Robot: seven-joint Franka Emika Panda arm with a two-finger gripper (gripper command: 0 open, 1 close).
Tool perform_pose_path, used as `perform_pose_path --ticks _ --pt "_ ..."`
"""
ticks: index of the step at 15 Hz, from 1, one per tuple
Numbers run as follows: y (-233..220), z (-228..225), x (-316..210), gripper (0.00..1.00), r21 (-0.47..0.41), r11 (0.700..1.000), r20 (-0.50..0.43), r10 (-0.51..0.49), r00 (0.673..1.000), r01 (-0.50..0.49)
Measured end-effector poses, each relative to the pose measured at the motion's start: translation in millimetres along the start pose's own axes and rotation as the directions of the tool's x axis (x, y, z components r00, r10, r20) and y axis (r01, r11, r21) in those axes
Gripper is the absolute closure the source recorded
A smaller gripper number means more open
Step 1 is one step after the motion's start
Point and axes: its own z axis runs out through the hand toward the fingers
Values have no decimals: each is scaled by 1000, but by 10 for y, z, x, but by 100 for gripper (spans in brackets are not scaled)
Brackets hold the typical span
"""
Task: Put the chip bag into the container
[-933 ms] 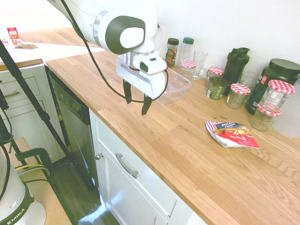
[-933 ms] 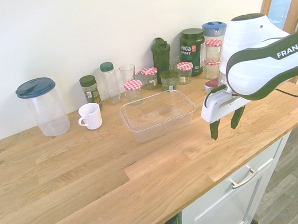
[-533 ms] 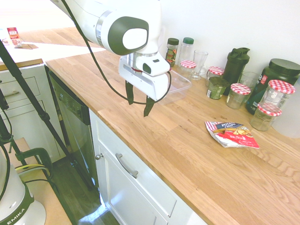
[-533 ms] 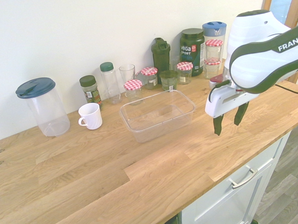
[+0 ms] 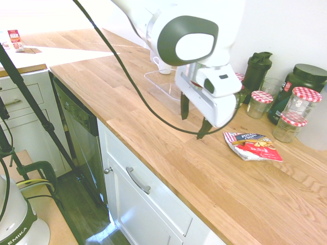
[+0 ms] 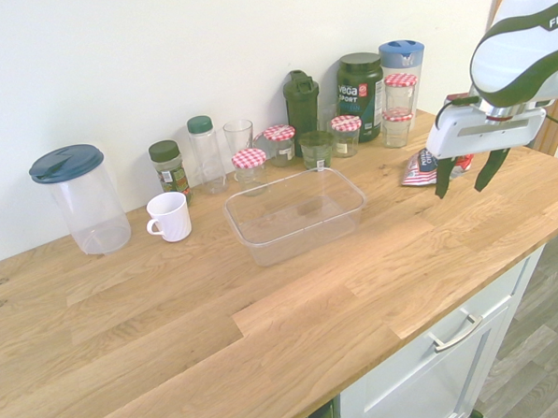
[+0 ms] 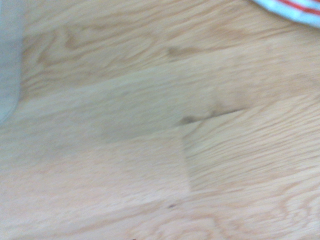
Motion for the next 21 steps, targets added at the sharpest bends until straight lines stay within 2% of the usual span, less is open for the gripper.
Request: perform_pose_path --ticks 6,10,11,21 --pt "140 65 840 0 73 983 6 168 986 -168" --pt "69 248 1206 0 88 976 14 201 979 -202" --pt "18 275 1265 100 90 975 13 204 979 -205" --pt "-289 410 1499 100 95 977 19 188 982 -189"
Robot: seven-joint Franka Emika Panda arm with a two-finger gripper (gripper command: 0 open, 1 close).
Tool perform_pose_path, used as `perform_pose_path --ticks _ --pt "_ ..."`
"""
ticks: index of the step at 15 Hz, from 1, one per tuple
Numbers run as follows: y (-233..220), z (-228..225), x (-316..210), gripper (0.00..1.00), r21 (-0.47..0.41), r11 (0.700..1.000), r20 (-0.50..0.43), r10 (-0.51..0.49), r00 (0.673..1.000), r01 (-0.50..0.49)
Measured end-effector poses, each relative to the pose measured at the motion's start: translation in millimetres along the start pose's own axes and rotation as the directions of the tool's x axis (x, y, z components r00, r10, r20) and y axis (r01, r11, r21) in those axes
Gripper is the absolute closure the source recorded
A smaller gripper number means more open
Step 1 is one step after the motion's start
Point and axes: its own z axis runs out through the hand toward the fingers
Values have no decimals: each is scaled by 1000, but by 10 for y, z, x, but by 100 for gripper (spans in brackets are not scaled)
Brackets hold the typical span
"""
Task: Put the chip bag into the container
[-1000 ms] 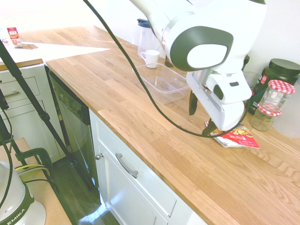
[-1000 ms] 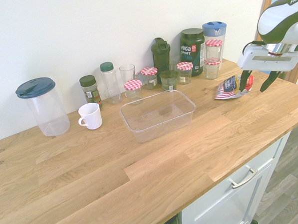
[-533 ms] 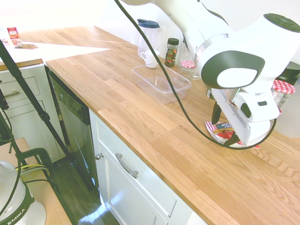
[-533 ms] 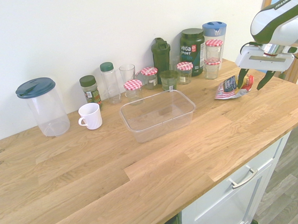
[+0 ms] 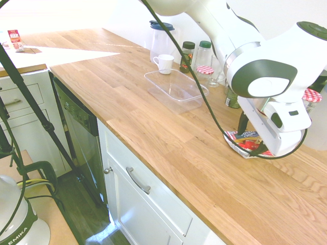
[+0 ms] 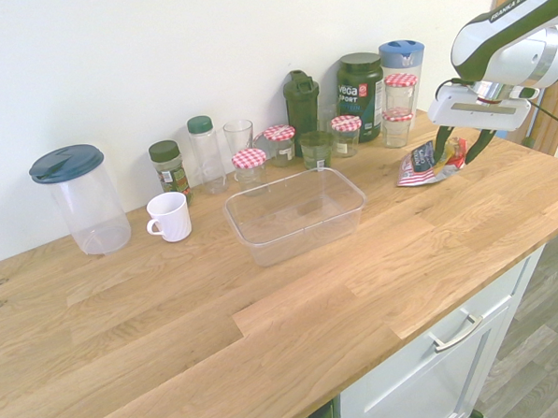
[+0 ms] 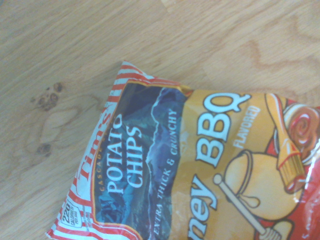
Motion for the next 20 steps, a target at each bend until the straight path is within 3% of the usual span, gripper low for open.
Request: perform_pose_path --ticks 14,17,20 --pt "10 -31 -29 100 -8 999 -16 -39 999 39" --pt "-125 -394 -243 100 11 996 -63 -85 994 86" --pt "-396 -1017 -817 100 36 990 -129 -133 983 138"
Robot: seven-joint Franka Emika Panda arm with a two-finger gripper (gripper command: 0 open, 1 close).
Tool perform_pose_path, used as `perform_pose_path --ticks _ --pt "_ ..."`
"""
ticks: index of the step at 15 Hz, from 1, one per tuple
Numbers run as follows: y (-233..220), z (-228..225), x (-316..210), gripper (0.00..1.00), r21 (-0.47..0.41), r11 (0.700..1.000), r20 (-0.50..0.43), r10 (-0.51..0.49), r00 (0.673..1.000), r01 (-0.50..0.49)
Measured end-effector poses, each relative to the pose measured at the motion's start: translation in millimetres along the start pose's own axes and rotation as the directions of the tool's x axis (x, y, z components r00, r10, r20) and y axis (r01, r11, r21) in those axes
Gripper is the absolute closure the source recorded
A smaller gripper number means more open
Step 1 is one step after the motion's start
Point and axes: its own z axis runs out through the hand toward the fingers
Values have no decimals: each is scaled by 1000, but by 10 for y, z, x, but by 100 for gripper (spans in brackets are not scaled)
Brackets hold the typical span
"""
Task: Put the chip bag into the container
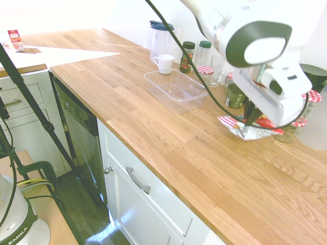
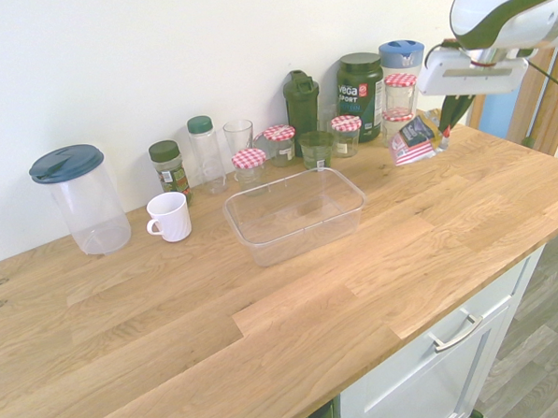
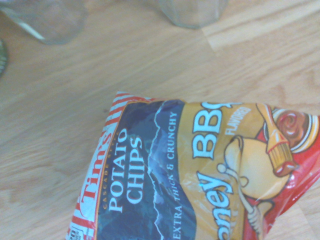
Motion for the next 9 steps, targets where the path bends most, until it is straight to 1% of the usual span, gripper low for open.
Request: perform_pose_path --ticks 1,3,5,7,9 --pt "-137 -237 -221 100 4 1000 -18 -19 1000 19" --pt "-469 -651 -851 100 19 997 -40 -70 997 71" --pt "-753 -915 -1514 100 18 993 -57 -114 992 116" --pt "-966 -946 -2010 100 3 990 -74 -142 987 143" --pt "-1151 -766 -2343 100 -33 987 -87 -158 984 156"
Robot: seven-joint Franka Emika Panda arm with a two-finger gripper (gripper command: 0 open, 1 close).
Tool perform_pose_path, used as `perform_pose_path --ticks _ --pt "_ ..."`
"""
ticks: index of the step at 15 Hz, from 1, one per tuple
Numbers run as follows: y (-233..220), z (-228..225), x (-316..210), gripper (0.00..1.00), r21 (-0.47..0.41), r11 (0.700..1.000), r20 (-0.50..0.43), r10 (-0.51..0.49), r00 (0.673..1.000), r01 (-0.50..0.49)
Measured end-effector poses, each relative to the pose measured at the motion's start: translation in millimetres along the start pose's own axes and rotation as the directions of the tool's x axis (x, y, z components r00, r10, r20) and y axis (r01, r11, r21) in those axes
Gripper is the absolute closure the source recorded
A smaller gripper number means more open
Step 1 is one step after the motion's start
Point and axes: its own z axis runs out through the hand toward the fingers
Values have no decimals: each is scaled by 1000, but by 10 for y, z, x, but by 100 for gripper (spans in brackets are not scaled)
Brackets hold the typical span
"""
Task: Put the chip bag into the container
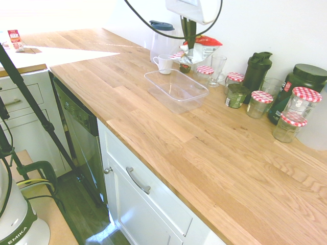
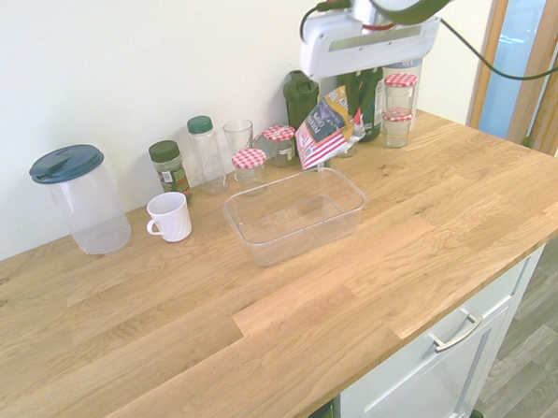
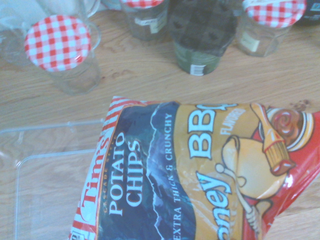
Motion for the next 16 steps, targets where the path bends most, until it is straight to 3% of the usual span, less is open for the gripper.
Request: perform_pose_path --ticks 8,9,16 --pt "-476 1252 -800 100 -170 985 11 -5 1000 7" --pt "-491 1343 -844 0 -180 984 14 0 1000 3" --pt "-545 1417 -898 0 -187 982 20 13 1000 -9"
